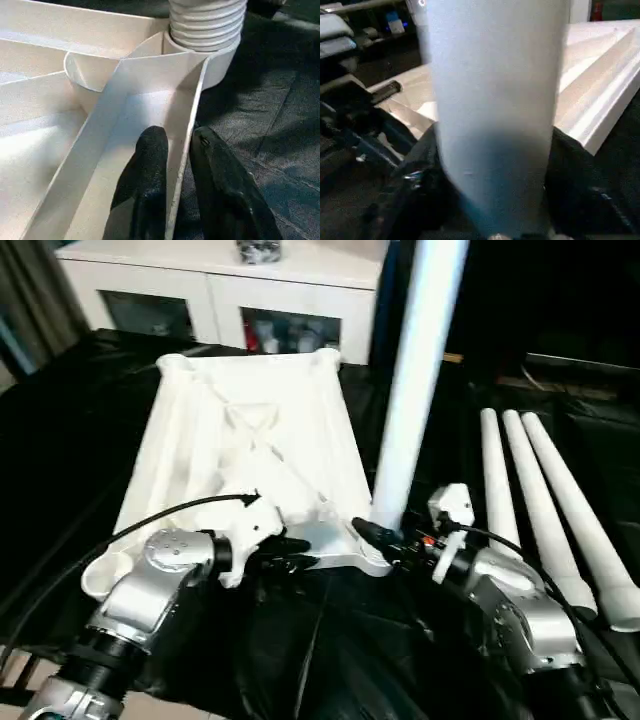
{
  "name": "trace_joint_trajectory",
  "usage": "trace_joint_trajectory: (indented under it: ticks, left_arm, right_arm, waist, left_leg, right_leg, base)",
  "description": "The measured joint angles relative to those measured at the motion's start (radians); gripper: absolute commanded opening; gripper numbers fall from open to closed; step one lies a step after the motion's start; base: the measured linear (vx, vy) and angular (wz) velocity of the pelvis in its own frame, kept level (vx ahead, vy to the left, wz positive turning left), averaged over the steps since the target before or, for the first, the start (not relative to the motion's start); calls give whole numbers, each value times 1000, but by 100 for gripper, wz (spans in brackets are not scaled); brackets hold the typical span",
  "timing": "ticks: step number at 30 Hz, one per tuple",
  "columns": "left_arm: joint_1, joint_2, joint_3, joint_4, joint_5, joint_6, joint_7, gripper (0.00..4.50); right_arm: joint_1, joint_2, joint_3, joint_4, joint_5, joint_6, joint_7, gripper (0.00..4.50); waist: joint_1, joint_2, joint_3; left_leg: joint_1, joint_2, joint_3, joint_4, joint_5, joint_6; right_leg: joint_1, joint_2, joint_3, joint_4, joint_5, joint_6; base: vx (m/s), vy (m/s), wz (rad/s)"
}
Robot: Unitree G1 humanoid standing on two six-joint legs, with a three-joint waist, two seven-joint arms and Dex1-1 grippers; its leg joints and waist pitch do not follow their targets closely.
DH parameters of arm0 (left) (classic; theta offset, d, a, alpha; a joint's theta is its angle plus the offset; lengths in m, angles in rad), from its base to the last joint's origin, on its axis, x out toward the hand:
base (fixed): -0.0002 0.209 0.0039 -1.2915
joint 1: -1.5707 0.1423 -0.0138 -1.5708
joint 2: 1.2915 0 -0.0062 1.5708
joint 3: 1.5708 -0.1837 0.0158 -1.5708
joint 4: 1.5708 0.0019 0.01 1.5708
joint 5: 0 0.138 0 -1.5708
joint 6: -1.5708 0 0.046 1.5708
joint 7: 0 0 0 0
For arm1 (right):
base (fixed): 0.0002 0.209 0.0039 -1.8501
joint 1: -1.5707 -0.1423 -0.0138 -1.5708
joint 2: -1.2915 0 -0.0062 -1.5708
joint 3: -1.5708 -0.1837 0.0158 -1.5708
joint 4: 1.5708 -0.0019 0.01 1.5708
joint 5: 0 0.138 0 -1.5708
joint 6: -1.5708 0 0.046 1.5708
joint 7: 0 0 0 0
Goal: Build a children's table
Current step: Insert table leg to table base
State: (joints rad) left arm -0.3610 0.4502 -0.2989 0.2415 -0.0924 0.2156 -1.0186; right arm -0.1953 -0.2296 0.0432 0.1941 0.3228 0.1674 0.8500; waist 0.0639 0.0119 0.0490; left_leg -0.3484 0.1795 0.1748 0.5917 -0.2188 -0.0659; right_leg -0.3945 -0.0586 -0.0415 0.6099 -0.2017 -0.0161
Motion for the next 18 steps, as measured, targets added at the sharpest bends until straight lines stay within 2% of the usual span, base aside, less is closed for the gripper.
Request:
trace_joint_trajectory:
  ticks: [3,8,18]
  left_arm:
    - [-9,13,-11,12,8,-9,-26,34]
    - [-44,30,-37,52,24,-52,-90,3]
    - [-111,40,-79,128,55,-118,-146,0]
  right_arm:
    - [18,-4,-2,-16,0,4,-1,207]
    - [34,-9,0,-36,9,6,-1,196]
    - [40,-18,8,-67,11,40,-9,195]
  waist:
    - [-4,0,-1]
    - [-7,-1,-2]
    - [-6,-3,-3]
  left_leg:
    - [1,0,0,0,0,0]
    - [1,0,0,0,0,0]
    - [2,0,-1,0,0,0]
  right_leg:
    - [5,0,0,0,-1,1]
    - [6,0,0,-1,-1,2]
    - [6,0,0,0,-1,2]
  base:
    - [0,0,0]
    - [0,0,0]
    - [0,0,0]
